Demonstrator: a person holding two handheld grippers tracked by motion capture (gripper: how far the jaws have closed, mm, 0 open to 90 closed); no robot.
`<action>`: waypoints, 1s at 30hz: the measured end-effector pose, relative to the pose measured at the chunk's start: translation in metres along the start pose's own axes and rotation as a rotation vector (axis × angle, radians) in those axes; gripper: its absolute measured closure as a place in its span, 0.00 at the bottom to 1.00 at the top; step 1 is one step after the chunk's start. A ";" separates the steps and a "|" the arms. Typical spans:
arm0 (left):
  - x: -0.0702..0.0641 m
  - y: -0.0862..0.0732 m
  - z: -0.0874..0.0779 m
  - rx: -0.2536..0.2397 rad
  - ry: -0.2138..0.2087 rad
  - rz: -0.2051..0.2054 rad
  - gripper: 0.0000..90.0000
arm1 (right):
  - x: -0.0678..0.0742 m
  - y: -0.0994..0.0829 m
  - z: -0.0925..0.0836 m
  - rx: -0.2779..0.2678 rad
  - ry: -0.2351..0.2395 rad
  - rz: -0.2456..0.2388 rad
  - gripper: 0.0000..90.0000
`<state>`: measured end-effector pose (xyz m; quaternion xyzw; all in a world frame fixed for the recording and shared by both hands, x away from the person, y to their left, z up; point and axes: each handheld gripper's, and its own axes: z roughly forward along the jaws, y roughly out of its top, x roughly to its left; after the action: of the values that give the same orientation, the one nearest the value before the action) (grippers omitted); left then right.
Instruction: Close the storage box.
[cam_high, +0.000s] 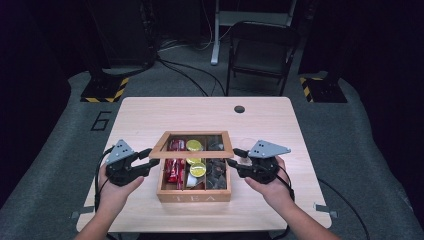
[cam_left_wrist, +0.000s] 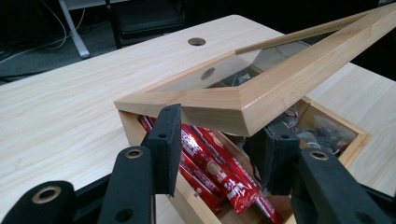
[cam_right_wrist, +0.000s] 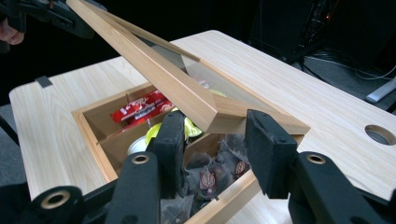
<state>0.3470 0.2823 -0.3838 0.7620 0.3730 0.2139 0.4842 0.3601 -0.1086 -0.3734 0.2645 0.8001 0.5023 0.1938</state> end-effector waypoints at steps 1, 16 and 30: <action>0.000 -0.002 0.000 -0.002 -0.001 0.000 0.62 | 0.002 -0.003 0.000 0.000 -0.002 -0.007 0.65; -0.008 -0.027 0.001 0.019 -0.009 0.018 0.62 | 0.011 -0.027 0.001 0.011 0.008 0.004 0.63; -0.013 -0.049 0.005 0.038 -0.012 0.007 0.62 | 0.019 -0.048 0.007 0.032 0.006 0.012 0.63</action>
<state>0.3242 0.2815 -0.4293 0.7736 0.3714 0.2038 0.4713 0.3380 -0.1093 -0.4207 0.2709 0.8070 0.4914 0.1840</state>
